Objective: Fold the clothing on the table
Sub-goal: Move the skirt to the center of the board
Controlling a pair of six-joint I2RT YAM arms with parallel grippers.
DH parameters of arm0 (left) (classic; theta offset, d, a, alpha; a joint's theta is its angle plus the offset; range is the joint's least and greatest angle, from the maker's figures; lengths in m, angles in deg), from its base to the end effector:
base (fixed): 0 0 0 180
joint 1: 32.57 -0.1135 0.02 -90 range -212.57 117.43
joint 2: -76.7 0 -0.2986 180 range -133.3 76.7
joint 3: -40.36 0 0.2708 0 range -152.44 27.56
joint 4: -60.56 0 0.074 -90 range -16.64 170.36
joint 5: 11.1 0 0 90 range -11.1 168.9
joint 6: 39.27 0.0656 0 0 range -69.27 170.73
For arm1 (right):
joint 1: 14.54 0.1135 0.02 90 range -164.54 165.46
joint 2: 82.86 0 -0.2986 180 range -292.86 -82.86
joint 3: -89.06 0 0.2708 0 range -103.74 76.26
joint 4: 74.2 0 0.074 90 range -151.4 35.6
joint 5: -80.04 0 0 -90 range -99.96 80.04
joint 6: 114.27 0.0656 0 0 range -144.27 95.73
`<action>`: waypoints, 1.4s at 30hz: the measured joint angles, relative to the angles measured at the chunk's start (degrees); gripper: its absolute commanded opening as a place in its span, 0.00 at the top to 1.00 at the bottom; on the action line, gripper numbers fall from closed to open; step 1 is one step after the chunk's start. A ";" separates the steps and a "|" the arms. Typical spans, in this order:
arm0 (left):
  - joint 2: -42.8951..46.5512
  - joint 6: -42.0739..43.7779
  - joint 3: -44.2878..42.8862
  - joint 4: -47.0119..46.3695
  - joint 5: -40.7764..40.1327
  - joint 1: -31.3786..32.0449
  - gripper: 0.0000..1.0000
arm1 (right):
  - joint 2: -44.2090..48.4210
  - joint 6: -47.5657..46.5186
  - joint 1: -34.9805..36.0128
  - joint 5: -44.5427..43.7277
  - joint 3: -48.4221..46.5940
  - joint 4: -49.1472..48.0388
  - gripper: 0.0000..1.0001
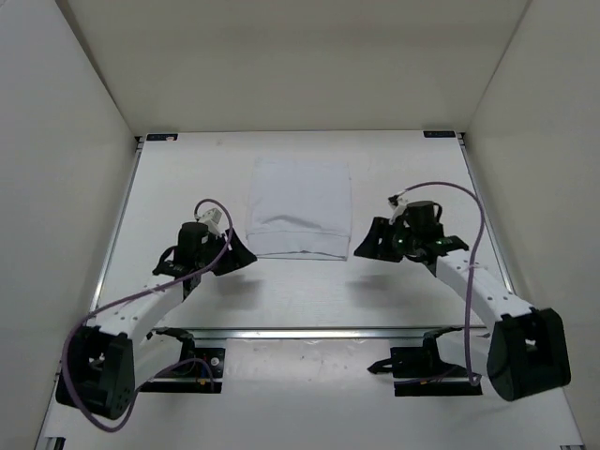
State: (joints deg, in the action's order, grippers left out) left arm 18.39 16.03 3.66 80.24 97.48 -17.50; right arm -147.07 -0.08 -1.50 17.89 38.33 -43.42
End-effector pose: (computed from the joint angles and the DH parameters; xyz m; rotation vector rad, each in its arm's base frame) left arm 0.2043 -0.0767 0.1780 -0.2319 2.3731 -0.8058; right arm 0.2347 0.0858 0.2271 -0.0166 2.4028 0.8833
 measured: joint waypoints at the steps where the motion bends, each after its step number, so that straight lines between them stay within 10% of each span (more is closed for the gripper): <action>1: -2.89 0.59 -1.51 0.94 -1.07 0.04 0.30 | -2.21 0.02 1.53 -0.68 0.00 -0.02 0.51; 18: -35.78 6.14 -26.97 6.97 -11.87 5.53 0.50 | -31.54 4.87 6.86 -7.32 -15.85 -0.33 0.54; 20: -37.77 6.91 -28.59 8.59 -12.85 6.51 0.65 | -33.90 5.18 7.61 -8.46 -18.21 1.09 0.60; 23: -38.93 8.04 -29.64 10.80 -14.60 7.78 1.00 | -36.61 5.73 8.85 -10.56 -20.57 3.65 1.00; 36: -24.11 8.70 -16.63 13.11 -10.73 4.17 1.00 | -21.79 6.16 6.69 -7.15 -8.11 5.77 1.00; 42: -20.92 8.24 -11.45 13.11 -7.89 5.49 0.55 | -20.57 5.79 7.96 -5.92 -3.80 5.18 1.00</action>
State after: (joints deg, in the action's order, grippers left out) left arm -2.52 24.27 -7.79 93.35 89.59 -12.01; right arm -167.63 5.71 6.46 11.97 34.53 -38.24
